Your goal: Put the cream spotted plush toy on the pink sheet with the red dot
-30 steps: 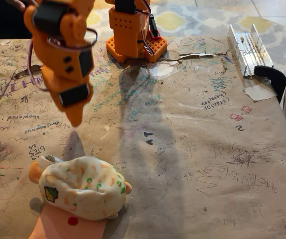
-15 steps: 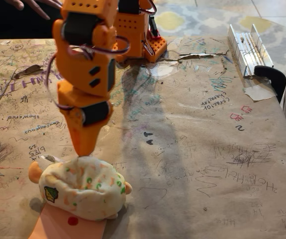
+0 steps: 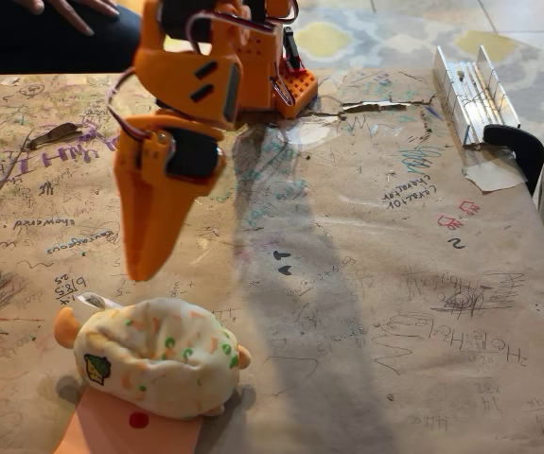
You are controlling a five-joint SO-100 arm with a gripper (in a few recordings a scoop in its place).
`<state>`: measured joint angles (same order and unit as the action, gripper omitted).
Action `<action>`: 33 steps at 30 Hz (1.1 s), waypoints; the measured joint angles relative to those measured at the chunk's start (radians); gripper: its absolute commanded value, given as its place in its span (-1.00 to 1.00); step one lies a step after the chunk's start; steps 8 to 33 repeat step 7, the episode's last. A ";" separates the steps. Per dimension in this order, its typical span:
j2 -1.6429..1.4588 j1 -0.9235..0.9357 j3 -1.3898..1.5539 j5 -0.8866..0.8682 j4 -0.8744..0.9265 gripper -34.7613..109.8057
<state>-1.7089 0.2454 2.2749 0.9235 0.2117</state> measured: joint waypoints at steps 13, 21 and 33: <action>0.067 0.014 0.025 0.031 -0.055 -0.52; 0.067 0.014 0.025 0.031 -0.055 -0.52; 0.067 0.014 0.025 0.031 -0.055 -0.52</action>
